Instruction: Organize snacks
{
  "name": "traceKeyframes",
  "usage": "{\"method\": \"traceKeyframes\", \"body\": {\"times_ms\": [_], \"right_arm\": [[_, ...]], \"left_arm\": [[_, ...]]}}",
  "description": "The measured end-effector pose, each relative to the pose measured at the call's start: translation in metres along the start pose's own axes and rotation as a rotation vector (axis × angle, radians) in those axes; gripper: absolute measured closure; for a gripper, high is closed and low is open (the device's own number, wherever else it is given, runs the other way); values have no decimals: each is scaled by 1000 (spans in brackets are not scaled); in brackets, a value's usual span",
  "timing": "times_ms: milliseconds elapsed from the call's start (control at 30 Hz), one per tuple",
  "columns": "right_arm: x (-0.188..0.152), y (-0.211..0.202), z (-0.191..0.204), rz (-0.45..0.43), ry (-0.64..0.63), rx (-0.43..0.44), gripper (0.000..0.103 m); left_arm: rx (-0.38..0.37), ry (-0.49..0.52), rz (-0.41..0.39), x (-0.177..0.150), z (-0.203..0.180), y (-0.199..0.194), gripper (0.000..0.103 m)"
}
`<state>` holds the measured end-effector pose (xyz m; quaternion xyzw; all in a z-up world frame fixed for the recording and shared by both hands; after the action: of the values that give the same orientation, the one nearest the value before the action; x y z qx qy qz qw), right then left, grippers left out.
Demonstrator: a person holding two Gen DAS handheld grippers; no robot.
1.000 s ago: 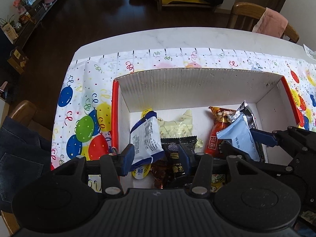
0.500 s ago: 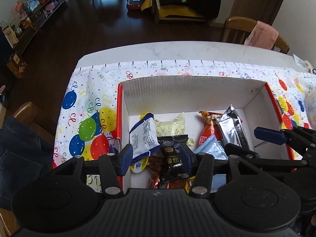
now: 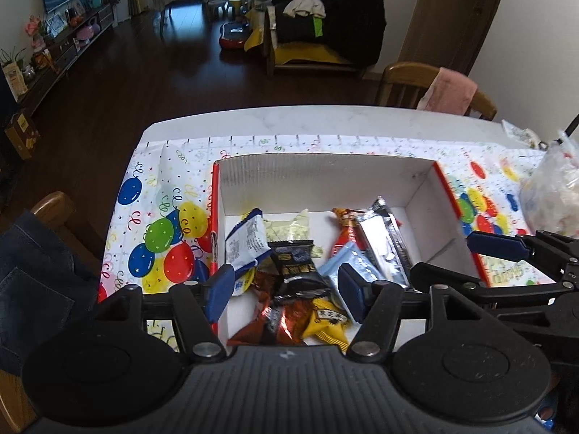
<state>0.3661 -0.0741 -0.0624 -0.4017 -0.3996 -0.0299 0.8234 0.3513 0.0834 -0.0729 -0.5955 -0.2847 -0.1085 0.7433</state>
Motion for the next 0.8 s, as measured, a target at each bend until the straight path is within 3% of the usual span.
{"method": "traceKeyframes", "body": {"times_ms": [200, 300, 533, 800], "right_arm": [[-6, -20, 8, -41, -4, 11, 15], [-10, -30, 13, -60, -23, 12, 11], [-19, -54, 24, -100, -71, 17, 6], [-30, -77, 21, -148, -42, 33, 0]], "left_arm": [[-27, -1, -39, -12, 2, -22, 40], [-44, -9, -57, -18, 2, -32, 28], [-62, -19, -127, -29, 5, -57, 26], [-67, -32, -187, -41, 11, -76, 15]]}}
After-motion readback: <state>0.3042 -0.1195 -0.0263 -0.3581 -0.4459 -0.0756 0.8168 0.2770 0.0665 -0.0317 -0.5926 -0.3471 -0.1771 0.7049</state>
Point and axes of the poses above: each gripper's, at about its wrist camera, not at the fingertips, and y roughly the way its jaws point, z to its left, x to its top, the point moved 6 cm from there along y, roughly the way its jaws point, and after that the axes turned 15 degrees about x, right-handed, at the moved point
